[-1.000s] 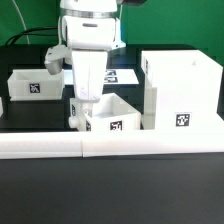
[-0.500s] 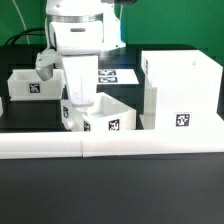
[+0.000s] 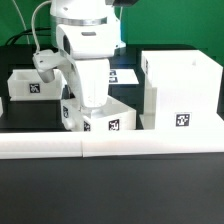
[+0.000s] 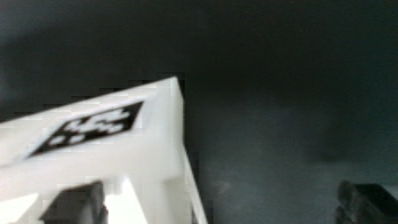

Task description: Assemble drawer

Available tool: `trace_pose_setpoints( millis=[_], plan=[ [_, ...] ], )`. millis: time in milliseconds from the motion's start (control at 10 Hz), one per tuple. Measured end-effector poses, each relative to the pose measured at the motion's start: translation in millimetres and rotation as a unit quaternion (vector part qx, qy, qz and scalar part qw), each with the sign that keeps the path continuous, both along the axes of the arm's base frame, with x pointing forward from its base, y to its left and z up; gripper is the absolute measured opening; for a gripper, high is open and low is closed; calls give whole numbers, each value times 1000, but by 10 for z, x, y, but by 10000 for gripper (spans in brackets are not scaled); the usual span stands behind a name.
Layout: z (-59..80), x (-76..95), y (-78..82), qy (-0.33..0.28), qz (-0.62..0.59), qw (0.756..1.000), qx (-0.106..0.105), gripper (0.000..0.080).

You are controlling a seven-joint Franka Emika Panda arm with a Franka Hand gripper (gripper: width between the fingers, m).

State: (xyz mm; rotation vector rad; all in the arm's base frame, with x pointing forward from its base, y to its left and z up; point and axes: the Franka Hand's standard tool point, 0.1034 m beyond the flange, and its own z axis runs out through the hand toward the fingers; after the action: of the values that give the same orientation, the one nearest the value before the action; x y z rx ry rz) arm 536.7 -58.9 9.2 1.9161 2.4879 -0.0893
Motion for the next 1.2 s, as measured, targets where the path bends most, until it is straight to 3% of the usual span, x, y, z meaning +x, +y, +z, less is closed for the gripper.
trace_pose_setpoints(
  millis=[300,1200],
  plan=[
    [-22,-18,-26,27,41,999,-2,649],
    [-31,17,-32,23,41,999,-1,649]
  ],
)
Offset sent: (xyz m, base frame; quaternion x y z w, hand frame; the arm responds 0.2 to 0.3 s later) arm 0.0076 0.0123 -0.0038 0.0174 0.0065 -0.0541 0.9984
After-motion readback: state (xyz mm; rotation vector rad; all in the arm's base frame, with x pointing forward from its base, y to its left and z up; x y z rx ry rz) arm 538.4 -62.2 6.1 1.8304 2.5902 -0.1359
